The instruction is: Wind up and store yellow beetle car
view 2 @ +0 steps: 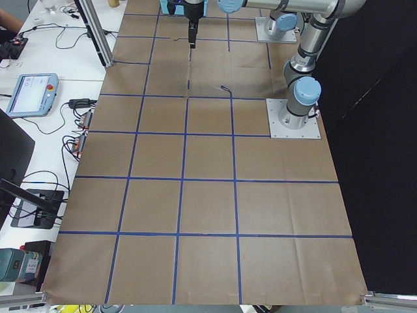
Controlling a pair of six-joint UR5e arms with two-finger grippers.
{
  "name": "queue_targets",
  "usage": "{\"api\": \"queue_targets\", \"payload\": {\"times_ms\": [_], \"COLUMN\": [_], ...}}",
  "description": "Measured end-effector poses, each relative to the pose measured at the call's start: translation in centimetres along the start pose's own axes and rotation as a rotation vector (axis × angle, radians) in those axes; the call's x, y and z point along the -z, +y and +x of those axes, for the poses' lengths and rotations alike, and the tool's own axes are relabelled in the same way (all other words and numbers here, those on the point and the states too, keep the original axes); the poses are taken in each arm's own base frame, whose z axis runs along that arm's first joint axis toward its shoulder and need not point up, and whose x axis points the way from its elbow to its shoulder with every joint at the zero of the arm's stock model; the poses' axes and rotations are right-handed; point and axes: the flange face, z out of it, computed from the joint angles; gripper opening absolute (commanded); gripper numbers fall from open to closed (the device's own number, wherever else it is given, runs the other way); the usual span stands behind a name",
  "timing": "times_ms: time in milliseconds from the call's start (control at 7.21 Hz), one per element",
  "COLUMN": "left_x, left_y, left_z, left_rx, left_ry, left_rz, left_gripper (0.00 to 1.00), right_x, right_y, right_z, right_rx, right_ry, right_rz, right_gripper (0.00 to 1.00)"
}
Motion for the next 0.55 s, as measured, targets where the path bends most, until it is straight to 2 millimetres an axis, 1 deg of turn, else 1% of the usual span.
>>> {"api": "queue_targets", "payload": {"times_ms": [277, 555], "left_x": [0.1, 0.1], "left_y": [0.1, 0.1], "left_z": [0.0, 0.0], "left_rx": [0.000, 0.000], "left_ry": [0.000, 0.003], "left_rz": [0.002, 0.002], "left_gripper": [0.99, 0.99], "right_x": [0.3, 1.1], "right_y": [0.0, 0.2], "right_z": [0.6, 1.7], "right_rx": [-0.010, -0.028], "right_ry": [0.001, 0.003], "right_rz": [0.007, 0.021], "right_gripper": [1.00, 1.00]}}
